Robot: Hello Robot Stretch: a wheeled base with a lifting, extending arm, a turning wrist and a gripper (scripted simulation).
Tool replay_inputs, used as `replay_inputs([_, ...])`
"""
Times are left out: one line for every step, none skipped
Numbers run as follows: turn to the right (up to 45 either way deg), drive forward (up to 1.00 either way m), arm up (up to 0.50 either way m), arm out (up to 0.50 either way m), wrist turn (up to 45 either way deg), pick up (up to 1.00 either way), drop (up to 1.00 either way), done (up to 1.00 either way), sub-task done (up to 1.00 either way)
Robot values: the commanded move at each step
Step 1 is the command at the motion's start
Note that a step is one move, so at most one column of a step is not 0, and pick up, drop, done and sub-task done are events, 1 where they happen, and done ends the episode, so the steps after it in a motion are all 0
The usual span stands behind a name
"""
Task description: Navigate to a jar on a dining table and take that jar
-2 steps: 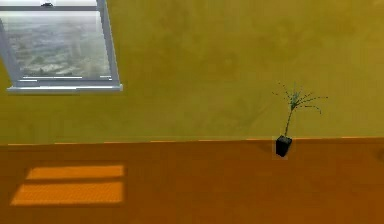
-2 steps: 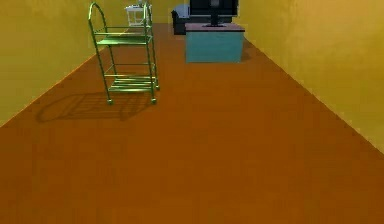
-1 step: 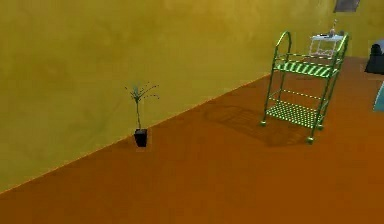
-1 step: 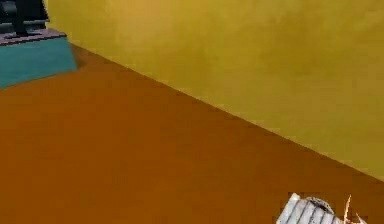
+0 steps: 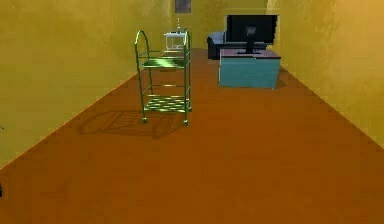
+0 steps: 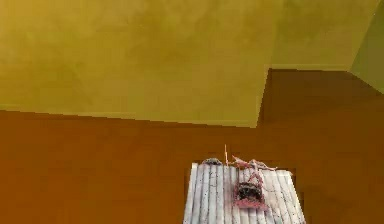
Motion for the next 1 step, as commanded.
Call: replay_inputs([0.0, 0.30, 0.00, 0.00, 0.0, 0.00, 0.00, 0.00, 0.00])
